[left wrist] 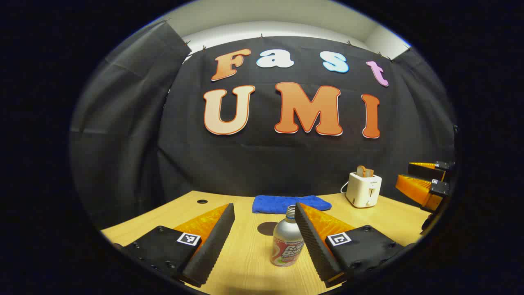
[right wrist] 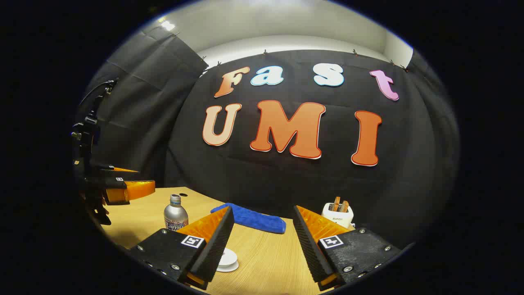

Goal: Open the teacup lid with one hand, grasp the water bottle and pour water into the teacup with the other hand; after pouring, place the water bottle on the coaster and then close the teacup lid.

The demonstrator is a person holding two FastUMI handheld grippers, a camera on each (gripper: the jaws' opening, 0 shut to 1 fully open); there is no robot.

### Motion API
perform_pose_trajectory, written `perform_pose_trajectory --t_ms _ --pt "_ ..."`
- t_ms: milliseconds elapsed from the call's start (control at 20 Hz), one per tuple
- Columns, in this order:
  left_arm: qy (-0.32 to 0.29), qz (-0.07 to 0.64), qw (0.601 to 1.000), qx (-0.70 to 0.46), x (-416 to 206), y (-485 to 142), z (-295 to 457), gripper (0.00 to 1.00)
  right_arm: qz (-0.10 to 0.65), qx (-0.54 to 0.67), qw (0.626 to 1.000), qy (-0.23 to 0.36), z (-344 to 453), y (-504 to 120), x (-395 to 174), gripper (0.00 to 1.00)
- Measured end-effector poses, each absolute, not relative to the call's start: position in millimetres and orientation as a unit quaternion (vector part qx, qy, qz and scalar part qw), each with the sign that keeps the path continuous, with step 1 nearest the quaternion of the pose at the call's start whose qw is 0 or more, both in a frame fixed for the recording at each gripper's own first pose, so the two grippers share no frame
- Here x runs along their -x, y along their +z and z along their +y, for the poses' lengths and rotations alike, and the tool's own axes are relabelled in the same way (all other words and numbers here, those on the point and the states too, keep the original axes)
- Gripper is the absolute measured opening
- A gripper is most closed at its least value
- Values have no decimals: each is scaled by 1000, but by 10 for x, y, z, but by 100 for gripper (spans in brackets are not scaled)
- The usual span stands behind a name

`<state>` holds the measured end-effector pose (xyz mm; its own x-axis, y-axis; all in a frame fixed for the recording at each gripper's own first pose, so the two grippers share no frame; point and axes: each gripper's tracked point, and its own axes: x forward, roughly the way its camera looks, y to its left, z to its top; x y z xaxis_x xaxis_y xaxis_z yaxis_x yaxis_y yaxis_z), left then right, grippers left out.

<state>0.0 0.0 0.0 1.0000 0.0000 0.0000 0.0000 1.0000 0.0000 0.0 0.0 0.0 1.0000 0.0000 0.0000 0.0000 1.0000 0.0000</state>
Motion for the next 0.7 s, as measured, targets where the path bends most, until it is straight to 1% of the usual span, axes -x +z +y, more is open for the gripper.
perform_pose_trajectory --t_ms 100,150,300,350,400,550,650,700 --pt "-8 -16 1000 5 -35 86 10 100 2 1 1000 -20 4 34 21 87" --pt "-23 -21 999 13 -62 133 -44 100 -2 1 999 -32 -7 69 35 87" --pt "-48 -21 999 11 -140 168 -78 94 0 2 998 -60 -28 69 64 87" --pt "-59 -22 998 14 -163 192 -110 100 2 4 998 -66 -25 73 69 87" --pt "-65 -19 998 11 -190 194 -102 93 4 5 997 -73 -32 78 76 87" --pt "-87 -4 996 0 -210 145 -134 94 14 4 997 -72 67 75 68 87" --pt "-94 5 996 -5 -195 89 -152 100 19 4 997 -69 135 56 56 87" --pt "-90 2 996 -13 -185 92 -132 97 16 1 998 -61 195 42 54 87"
